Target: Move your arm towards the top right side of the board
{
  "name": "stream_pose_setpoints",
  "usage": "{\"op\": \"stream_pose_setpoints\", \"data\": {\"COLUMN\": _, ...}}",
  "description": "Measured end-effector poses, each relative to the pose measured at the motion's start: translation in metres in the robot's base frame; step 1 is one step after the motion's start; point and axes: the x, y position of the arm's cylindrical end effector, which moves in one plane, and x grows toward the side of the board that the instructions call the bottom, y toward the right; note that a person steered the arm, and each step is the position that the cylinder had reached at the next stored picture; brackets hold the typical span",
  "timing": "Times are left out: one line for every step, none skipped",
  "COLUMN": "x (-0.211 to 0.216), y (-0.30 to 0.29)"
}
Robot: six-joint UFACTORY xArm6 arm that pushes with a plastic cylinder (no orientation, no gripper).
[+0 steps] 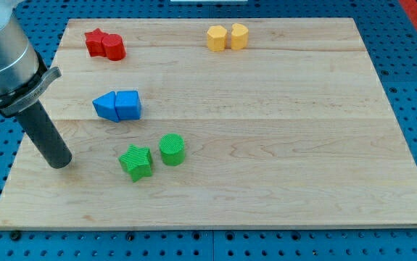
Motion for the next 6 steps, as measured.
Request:
{"op": "stream_pose_setpoints", "data": {"x": 0.000, "y": 0.000}}
{"op": "stream_pose_setpoints", "data": {"x": -0.009, "y": 0.007}}
{"op": "stream_pose_setpoints", "data": {"x": -0.038, "y": -0.043}}
{"op": "stream_pose_setpoints", "data": {"x": -0.111, "y": -0.050}}
{"op": "stream_pose_setpoints", "data": {"x": -0.180, "y": -0.048}}
{"op": "stream_pose_setpoints", "data": {"x": -0.233, "y": -0.049}}
